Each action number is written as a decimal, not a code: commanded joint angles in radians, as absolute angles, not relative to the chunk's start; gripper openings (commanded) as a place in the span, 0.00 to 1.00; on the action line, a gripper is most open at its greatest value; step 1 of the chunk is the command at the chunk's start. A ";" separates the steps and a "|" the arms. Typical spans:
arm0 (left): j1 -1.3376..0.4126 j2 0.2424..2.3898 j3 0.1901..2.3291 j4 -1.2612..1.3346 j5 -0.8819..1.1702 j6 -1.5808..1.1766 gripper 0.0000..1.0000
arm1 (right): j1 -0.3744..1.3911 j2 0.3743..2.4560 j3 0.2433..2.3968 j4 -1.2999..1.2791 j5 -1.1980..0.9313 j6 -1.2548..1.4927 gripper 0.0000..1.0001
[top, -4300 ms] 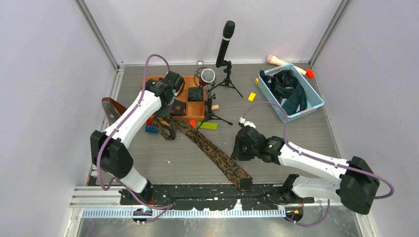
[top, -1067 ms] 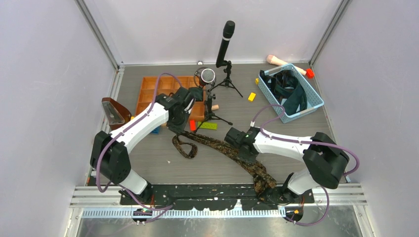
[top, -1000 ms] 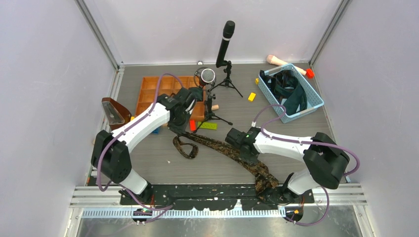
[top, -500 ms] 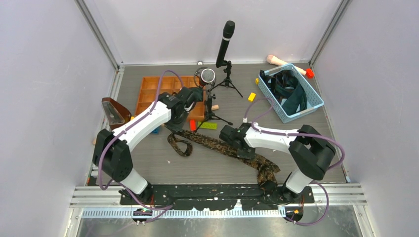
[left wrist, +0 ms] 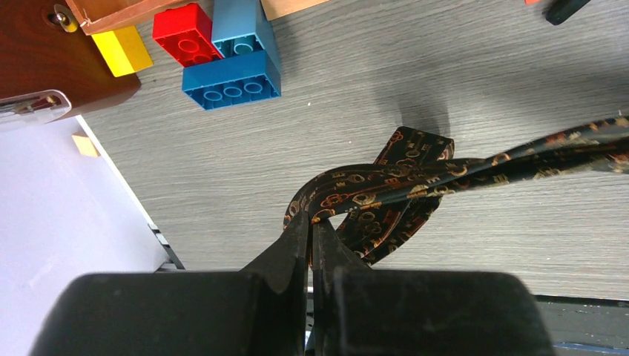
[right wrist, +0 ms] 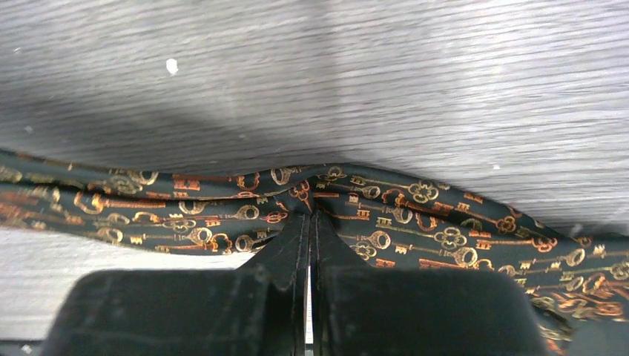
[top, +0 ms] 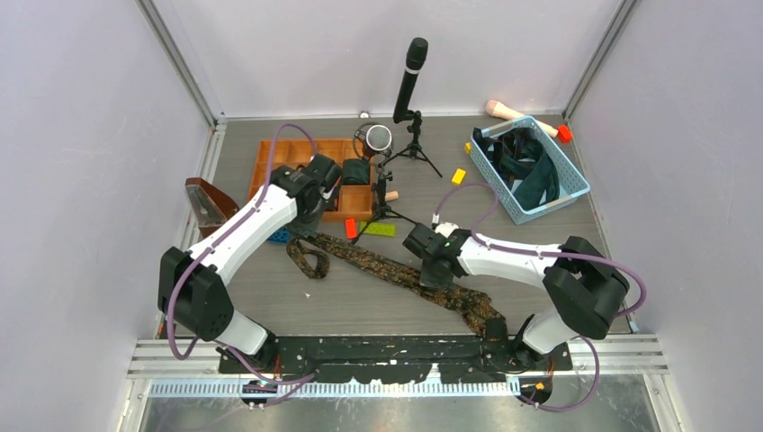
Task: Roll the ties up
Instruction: Flatten out the tie at the center of the board.
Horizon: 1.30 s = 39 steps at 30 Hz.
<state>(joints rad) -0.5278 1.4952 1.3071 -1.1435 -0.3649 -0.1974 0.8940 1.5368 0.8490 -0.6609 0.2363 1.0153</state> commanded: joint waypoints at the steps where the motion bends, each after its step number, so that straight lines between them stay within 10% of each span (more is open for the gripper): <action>1: -0.523 1.472 1.330 -1.168 -0.376 -0.172 0.00 | 0.899 1.531 0.786 -0.541 0.095 1.009 0.00; 25: -0.550 1.533 1.235 -1.037 -0.056 -0.218 0.00 | 0.899 1.500 0.850 -1.162 0.549 1.305 0.00; 39: -0.609 1.652 1.238 -0.946 -0.055 -0.253 0.29 | 0.899 1.414 0.834 -1.182 0.562 1.275 0.05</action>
<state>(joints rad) -0.6075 1.6466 1.2175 -0.9901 -0.0334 -0.2394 0.9012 1.4174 0.8341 -1.1519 0.5095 1.2675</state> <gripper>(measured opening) 0.219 0.050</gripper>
